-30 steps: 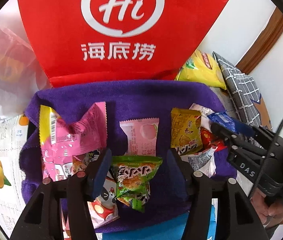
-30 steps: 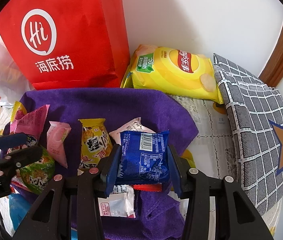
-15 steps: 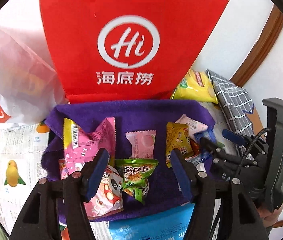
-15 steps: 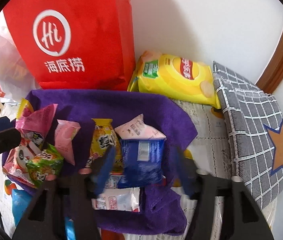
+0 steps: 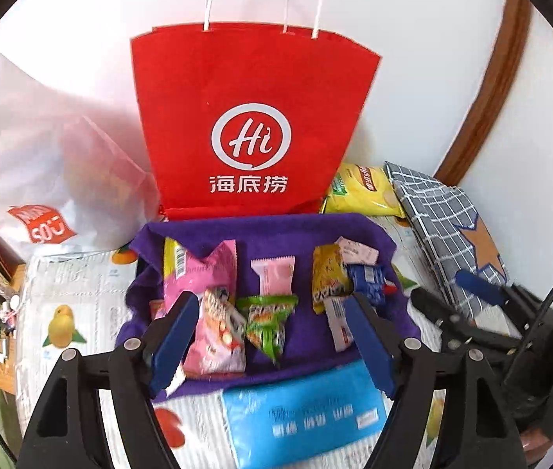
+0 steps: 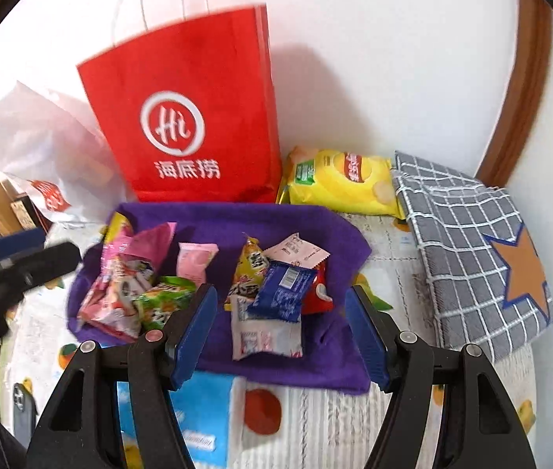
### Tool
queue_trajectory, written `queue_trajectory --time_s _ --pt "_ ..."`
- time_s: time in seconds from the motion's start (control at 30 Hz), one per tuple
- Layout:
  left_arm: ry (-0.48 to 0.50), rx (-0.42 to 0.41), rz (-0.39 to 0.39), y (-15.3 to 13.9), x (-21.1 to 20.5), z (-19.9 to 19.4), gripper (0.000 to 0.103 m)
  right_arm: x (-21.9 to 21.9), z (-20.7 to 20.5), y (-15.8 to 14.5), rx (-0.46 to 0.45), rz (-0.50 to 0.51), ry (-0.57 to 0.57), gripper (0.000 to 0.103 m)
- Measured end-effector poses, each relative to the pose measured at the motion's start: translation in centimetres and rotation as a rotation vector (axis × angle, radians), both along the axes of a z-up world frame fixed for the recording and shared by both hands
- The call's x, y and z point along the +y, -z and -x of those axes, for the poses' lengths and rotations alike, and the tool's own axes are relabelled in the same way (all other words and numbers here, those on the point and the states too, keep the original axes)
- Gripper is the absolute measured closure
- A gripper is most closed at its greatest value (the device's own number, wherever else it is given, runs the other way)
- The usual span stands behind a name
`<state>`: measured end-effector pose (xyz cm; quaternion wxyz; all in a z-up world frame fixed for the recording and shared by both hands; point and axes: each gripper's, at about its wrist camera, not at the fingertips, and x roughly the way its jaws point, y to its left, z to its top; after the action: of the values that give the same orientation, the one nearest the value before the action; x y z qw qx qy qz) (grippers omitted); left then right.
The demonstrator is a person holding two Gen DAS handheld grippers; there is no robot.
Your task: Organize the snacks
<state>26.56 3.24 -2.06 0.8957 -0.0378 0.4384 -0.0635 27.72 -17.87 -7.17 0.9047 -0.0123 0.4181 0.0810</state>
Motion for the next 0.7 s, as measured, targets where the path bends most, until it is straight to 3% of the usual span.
queue_trajectory --time_s 0.3,0.47,0.53,0.6,0.7 --pt "-0.055 -0.122 -0.026 -2.1 -0.1 8.2 0.024 -0.6 8.0 -3.8 -0.111 -0.023 0.043 0.035" --pt "-0.087 -0.177 -0.041 -2.7 -0.7 12.4 0.021 -1.7 11.9 -4.5 -0.138 -0.041 0.063 0.035" --pt "-0.092 -0.195 -0.055 -2.9 -1.2 13.8 0.019 -2.2 13.6 -4.7 -0.156 -0.041 0.072 0.032" --pt "-0.089 -0.213 -0.059 -3.2 -1.6 15.2 0.016 -2.5 15.3 -4.9 -0.184 -0.049 0.071 0.021" --pt "-0.097 -0.241 -0.074 -3.6 -2.2 17.2 0.013 -2.8 17.5 -5.2 -0.208 -0.049 0.075 0.016"
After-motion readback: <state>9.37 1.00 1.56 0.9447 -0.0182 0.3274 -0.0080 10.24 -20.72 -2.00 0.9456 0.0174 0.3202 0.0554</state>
